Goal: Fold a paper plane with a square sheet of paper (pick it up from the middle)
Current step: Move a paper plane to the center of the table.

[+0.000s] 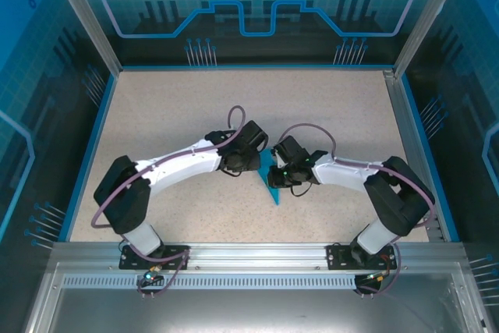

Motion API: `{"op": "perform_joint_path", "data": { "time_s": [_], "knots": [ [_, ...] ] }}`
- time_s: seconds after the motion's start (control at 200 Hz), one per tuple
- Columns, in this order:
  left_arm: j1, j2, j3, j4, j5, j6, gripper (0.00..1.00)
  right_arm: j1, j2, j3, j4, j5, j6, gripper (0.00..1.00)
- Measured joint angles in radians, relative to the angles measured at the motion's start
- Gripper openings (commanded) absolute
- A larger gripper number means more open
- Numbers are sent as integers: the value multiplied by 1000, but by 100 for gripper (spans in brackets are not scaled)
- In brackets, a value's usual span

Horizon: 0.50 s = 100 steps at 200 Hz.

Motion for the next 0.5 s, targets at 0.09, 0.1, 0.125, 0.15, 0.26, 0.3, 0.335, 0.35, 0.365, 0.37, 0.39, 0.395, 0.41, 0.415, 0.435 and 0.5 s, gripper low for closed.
{"op": "perform_joint_path", "data": {
  "time_s": [0.09, 0.1, 0.125, 0.15, 0.26, 0.3, 0.335, 0.35, 0.365, 0.37, 0.39, 0.395, 0.41, 0.415, 0.435, 0.5],
  "knots": [
    [0, -47, -27, 0, -45, -20, 39, 8, -31, 34, -66, 76, -2, 9],
    [0, -53, -31, 0, -50, -23, 40, 10, -33, 39, -74, 84, -2, 9],
    [0, -64, -40, 0, -61, -29, 41, 12, -37, 50, -93, 108, -2, 9],
    [0, -76, -48, 0, -73, -35, 42, 16, -40, 65, -113, 130, -2, 9],
    [2, -126, -83, 2, -116, -60, 44, 43, -47, 128, -197, 228, -1, 10],
    [3, -142, -96, 3, -129, -67, 44, 53, -46, 149, -225, 257, 2, 10],
    [5, -157, -108, 3, -138, -71, 44, 60, -46, 166, -251, 279, 6, 10],
    [7, -163, -113, 3, -140, -74, 44, 63, -45, 173, -263, 288, 9, 10],
    [9, -169, -118, 3, -143, -76, 44, 65, -43, 181, -275, 296, 10, 10],
    [10, -172, -120, 3, -143, -77, 44, 66, -42, 185, -281, 302, 12, 10],
    [13, -178, -126, 3, -146, -83, 44, 69, -38, 197, -297, 312, 17, 10],
    [14, -179, -127, 3, -147, -84, 44, 69, -37, 200, -299, 314, 18, 10],
    [18, -185, -132, 3, -149, -87, 44, 71, -33, 209, -310, 323, 19, 10],
    [18, -185, -133, 3, -150, -88, 44, 71, -30, 214, -316, 327, 22, 10],
    [24, -192, -139, 4, -150, -92, 45, 72, -23, 227, -330, 338, 25, 10],
    [45, -207, -161, 12, -150, -101, 45, 78, 10, 269, -369, 366, 34, 11]
  ]
}}
